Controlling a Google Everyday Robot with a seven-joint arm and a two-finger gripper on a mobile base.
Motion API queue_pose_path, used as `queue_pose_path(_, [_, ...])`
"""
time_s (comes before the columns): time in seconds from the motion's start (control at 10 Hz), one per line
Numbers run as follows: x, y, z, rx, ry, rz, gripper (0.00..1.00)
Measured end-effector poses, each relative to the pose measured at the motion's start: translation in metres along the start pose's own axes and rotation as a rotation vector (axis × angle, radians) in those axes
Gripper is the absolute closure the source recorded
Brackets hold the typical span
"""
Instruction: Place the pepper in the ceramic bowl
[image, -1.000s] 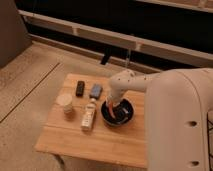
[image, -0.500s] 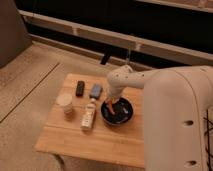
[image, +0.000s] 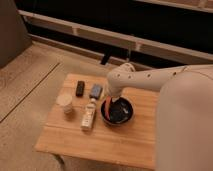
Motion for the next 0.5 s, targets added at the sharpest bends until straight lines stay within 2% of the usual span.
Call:
queue_pose_path(0.2, [0.0029,-0.0053,-0.0078,0.0,-0.017,0.013,0.2])
queue_pose_path(0.5, [0.003,-0.0024,-0.0071,-0.001,-0.016,0.008,0.2])
